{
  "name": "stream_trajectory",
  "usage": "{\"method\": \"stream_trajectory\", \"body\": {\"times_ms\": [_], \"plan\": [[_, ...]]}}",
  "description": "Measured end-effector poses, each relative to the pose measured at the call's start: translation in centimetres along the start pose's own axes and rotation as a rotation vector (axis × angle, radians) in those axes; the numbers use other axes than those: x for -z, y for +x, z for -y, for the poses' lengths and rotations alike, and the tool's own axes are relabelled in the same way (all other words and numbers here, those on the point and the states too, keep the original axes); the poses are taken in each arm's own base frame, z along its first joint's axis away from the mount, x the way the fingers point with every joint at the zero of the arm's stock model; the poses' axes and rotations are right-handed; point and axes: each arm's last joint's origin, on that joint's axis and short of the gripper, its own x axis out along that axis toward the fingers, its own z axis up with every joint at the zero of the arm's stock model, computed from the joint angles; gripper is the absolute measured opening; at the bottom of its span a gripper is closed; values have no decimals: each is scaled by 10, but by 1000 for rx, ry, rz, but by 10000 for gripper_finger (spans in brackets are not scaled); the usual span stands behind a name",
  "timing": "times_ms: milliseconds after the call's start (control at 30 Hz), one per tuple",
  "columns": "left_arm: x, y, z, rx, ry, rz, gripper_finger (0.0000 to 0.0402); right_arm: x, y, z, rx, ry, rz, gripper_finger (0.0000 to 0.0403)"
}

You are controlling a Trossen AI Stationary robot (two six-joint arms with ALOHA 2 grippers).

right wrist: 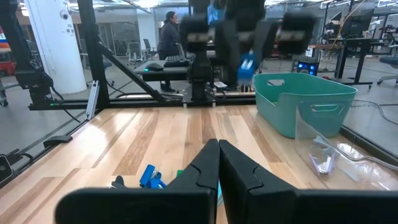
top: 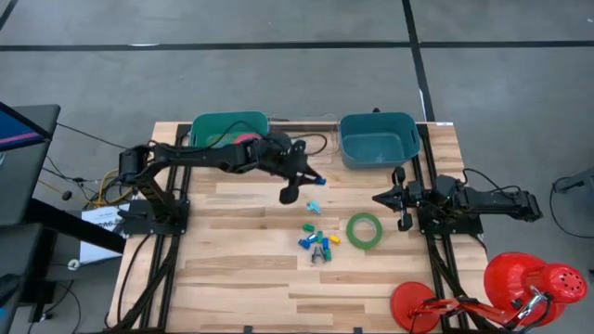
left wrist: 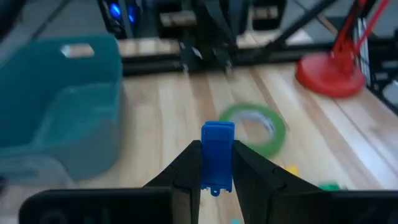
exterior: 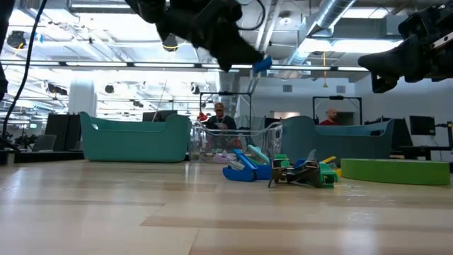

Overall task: Pick and place Stapler, Stapler remover, tape
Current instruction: Put the blue staple remover into the dark blue bin

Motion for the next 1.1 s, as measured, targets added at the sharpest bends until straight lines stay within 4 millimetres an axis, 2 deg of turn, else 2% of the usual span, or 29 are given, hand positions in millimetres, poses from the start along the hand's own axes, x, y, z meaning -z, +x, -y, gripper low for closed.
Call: {"method": "stream_trajectory", "body": {"times_ms": [267, 533, 767, 933, 1100], "plan": [[-37, -13, -19, -59, 23, 113, 66, 0, 0, 0, 0, 0, 0, 0], [-61, -27, -38, -120, 39, 201, 66, 0, 0, 0, 0, 0, 0, 0], [-76, -37, -49, -164, 51, 252, 66, 0, 0, 0, 0, 0, 0, 0], [-81, -40, -52, -267, 46, 266, 66, 0, 0, 0, 0, 0, 0, 0], [-76, -28, -56, -273, 51, 274, 66, 0, 0, 0, 0, 0, 0, 0]]}}
